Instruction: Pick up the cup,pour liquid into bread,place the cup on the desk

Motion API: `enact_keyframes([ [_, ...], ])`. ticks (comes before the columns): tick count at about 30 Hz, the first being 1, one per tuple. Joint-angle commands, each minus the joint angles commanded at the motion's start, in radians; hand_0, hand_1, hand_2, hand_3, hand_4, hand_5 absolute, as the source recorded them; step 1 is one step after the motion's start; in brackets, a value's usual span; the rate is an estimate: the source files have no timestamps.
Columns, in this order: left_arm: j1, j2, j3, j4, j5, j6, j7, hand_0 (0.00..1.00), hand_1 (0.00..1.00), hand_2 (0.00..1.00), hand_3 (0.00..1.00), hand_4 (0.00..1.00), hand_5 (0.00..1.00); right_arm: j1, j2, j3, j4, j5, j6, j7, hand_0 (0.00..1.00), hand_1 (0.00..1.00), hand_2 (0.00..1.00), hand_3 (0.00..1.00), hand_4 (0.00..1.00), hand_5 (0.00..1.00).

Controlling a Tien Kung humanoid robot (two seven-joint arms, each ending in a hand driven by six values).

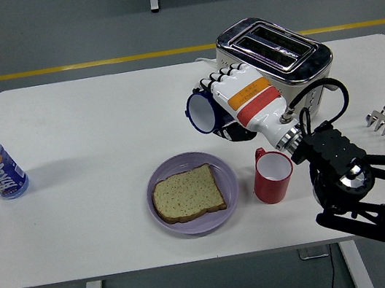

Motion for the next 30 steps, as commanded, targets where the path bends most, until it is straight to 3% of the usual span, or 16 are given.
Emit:
enact_keyframes([
  [4, 0.001, 0.000, -0.002, 0.000, 0.003, 0.000, 0.001, 0.681, 0.682, 0.693, 0.545, 0.257, 0.998, -0.039, -0.016, 0.055, 0.038, 0.162, -0.039, 0.048, 0.321, 0.288, 0.426, 0.445, 0.730, 0.032],
  [8, 0.002, -0.001, -0.002, 0.001, 0.003, 0.000, 0.000, 0.682, 0.682, 0.693, 0.545, 0.257, 0.998, -0.119, -0.050, 0.156, 0.118, 0.331, -0.081, 0.121, 0.331, 0.291, 0.426, 0.446, 0.731, 0.036],
  [15, 0.004, -0.001, -0.008, 0.001, 0.015, -0.001, 0.004, 0.682, 0.682, 0.692, 0.544, 0.256, 0.998, -0.230, -0.078, 0.322, 0.211, 0.623, -0.084, 0.173, 0.329, 0.291, 0.426, 0.446, 0.730, 0.035],
  [20, 0.006, -0.001, -0.014, 0.001, 0.026, -0.002, 0.007, 0.681, 0.682, 0.692, 0.545, 0.256, 0.998, -0.311, -0.087, 0.431, 0.227, 0.811, -0.084, 0.198, 0.346, 0.293, 0.431, 0.448, 0.724, 0.030],
  [30, 0.010, -0.002, -0.023, 0.001, 0.044, -0.004, 0.011, 0.681, 0.681, 0.692, 0.544, 0.255, 0.998, -0.472, -0.081, 0.584, 0.174, 0.818, -0.084, 0.255, 0.355, 0.296, 0.433, 0.450, 0.718, 0.020],
])
